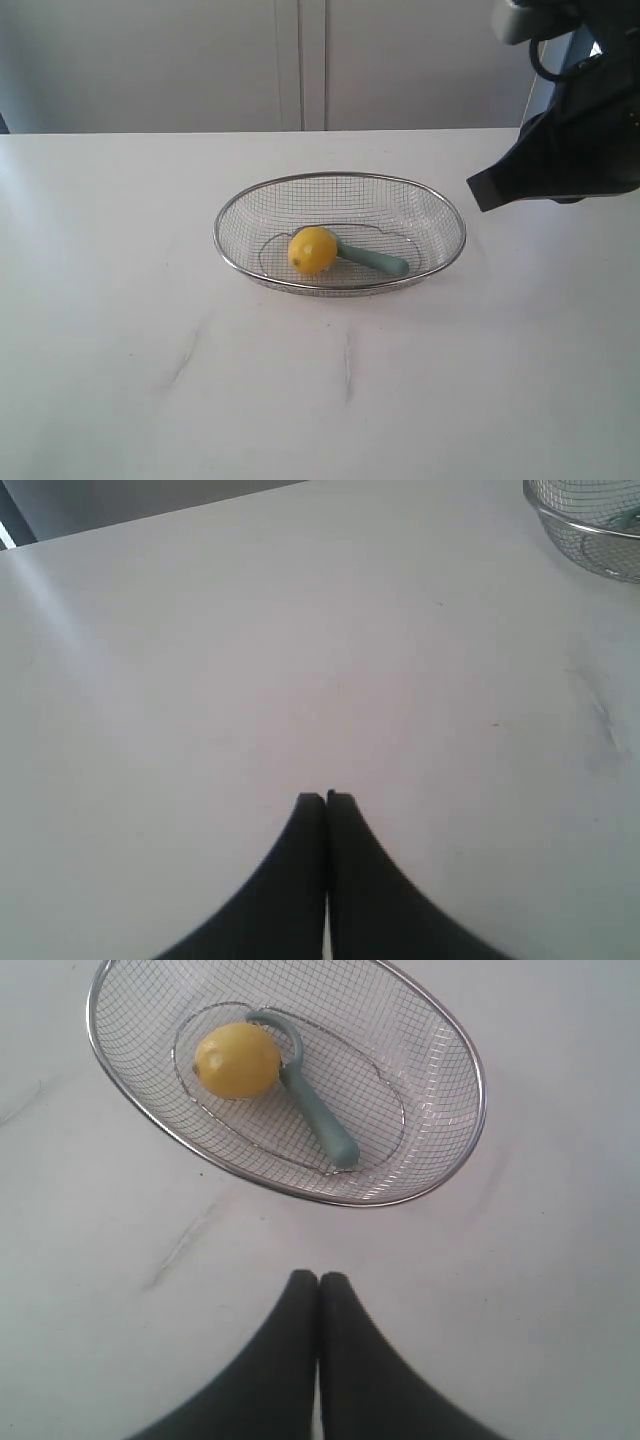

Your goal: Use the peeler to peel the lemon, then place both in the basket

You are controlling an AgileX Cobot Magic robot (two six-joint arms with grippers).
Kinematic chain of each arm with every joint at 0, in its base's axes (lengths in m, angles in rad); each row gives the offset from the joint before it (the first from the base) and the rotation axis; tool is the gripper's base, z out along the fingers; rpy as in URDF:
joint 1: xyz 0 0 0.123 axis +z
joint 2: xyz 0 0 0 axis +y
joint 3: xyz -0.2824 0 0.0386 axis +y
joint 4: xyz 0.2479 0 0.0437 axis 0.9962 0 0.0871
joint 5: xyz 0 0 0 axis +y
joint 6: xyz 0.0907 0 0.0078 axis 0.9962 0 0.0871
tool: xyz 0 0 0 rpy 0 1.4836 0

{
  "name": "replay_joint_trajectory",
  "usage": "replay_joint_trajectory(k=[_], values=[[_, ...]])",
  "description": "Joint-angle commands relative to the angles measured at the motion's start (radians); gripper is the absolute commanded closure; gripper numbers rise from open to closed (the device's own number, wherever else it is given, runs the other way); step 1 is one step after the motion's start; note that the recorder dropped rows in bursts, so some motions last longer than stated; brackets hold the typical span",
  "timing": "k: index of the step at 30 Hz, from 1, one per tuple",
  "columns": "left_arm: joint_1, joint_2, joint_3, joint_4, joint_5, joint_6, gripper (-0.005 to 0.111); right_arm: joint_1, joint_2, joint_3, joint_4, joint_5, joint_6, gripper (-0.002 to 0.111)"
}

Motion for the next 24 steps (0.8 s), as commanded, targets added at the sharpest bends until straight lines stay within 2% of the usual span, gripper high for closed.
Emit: replay_joint_trajectory(k=[1,9,13,19,22,24], values=[[0.005,-0.005,0.002,-0.002,-0.002,-0.001,0.106,-0.005,-0.009,0.003,0.001,-0.003,-0.007,0.108],[0.005,-0.005,0.002,-0.002,-0.002,-0.001,0.106,-0.005,-0.034,0.003,0.001,0.0,-0.007,0.108],[0.005,-0.005,0.002,-0.002,-0.002,-0.001,0.106,-0.014,-0.247,0.003,0.001,0.0,-0.007,0.108],[0.005,-0.005,0.002,-0.002,-0.002,-0.001,0.106,-0.245,-0.598,0.003,0.017,0.0,-0.007,0.108],[0.005,-0.005,0.002,-0.002,-0.002,-0.001,0.106,-0.314,-0.713,0.003,0.017,0.0,-0.007,0.108],[0.005,-0.005,0.002,-0.002,-0.002,-0.001,0.106,-0.324,-0.781,0.003,0.017,0.0,-0.007,0.108]])
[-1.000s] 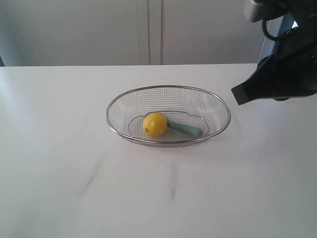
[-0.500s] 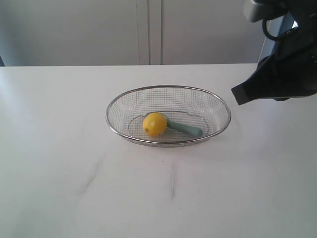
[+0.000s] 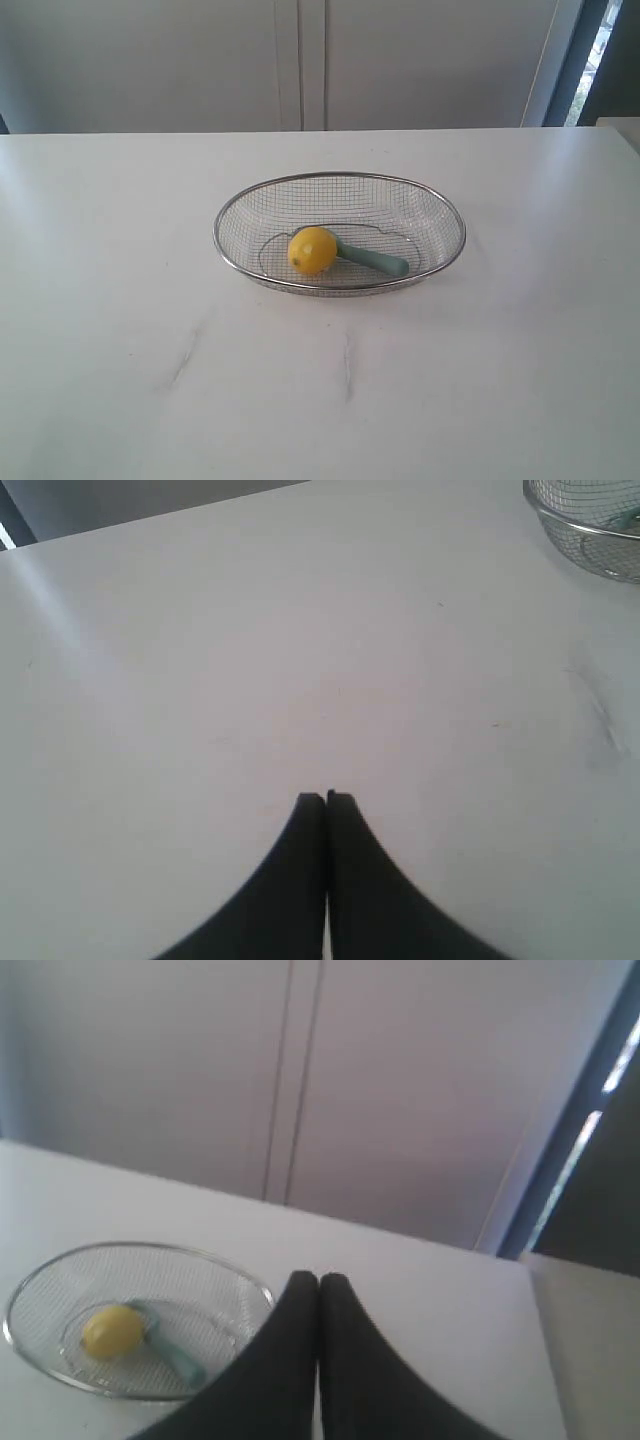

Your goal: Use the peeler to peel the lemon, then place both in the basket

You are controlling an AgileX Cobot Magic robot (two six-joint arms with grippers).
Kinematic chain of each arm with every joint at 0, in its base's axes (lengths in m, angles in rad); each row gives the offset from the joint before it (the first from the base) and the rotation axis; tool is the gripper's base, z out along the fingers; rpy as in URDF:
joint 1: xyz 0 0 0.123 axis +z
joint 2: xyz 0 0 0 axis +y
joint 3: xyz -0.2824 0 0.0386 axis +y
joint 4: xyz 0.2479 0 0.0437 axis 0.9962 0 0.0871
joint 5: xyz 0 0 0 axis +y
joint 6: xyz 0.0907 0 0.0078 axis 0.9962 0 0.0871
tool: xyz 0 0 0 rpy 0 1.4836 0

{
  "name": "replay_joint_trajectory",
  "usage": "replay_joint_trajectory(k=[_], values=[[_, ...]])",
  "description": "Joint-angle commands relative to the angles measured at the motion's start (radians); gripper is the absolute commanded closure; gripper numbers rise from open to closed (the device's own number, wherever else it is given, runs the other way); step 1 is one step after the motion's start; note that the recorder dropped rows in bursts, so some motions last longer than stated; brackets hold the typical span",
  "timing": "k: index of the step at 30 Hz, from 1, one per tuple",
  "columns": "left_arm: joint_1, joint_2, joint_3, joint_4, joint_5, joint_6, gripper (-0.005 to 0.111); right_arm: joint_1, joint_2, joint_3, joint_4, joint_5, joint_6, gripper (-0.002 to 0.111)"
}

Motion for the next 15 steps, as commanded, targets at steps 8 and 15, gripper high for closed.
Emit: replay_joint_trajectory(k=[8,15], values=[[0.005,-0.005,0.002,-0.002,-0.002,-0.001,0.106,-0.047,-0.332,0.005,0.005,0.002,-0.007,0.108],[0.005,-0.005,0.002,-0.002,-0.002,-0.001,0.106,-0.047,-0.395,0.108,0.014,-0.01,-0.007,0.108]])
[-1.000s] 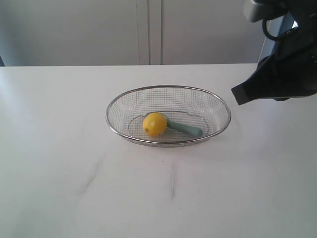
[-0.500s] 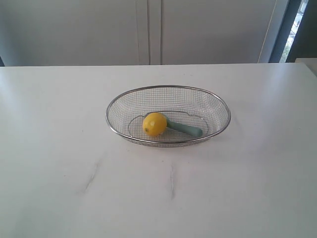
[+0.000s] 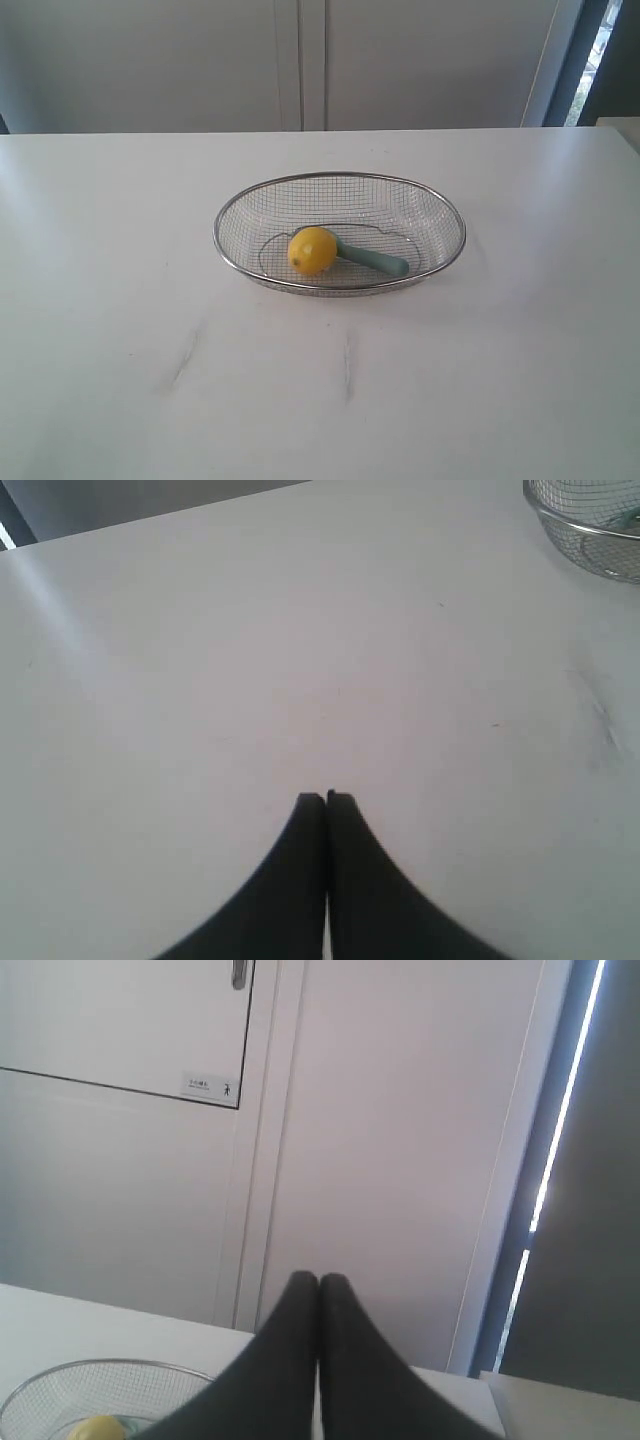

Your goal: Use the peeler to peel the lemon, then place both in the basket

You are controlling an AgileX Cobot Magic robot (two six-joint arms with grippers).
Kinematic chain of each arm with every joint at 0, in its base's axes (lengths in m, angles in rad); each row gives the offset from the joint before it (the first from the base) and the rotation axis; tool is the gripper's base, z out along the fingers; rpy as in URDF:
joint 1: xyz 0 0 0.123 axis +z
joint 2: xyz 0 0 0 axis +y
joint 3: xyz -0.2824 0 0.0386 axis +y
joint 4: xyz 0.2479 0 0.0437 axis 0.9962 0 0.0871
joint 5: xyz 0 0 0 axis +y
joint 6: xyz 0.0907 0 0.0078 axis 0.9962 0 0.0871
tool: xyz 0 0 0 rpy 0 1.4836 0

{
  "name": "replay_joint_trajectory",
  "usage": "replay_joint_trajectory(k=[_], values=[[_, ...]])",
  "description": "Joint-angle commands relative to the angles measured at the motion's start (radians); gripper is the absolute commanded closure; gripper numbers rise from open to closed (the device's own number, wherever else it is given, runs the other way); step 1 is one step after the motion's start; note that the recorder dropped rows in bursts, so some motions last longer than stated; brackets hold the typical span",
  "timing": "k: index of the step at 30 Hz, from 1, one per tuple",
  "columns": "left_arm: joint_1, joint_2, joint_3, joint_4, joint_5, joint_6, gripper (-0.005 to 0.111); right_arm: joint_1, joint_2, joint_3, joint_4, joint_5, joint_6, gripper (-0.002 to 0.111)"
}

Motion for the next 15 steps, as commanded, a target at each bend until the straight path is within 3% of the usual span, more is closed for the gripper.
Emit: replay_joint_trajectory(k=[1,6,15], values=[[0.005,-0.005,0.002,-0.003,-0.002,-0.001,0.106,-0.009,-0.046,0.092,0.009,-0.01,-0.007,0.108],[0.005,-0.005,0.002,-0.003,-0.002,-0.001,0.106,-0.009,-0.102,0.223,0.02,-0.06,-0.007,0.108],[0.005,-0.005,0.002,-0.003,-0.002,-0.001,0.106,-0.009,-0.121,0.531,0.112,-0.553,0.022,0.108]])
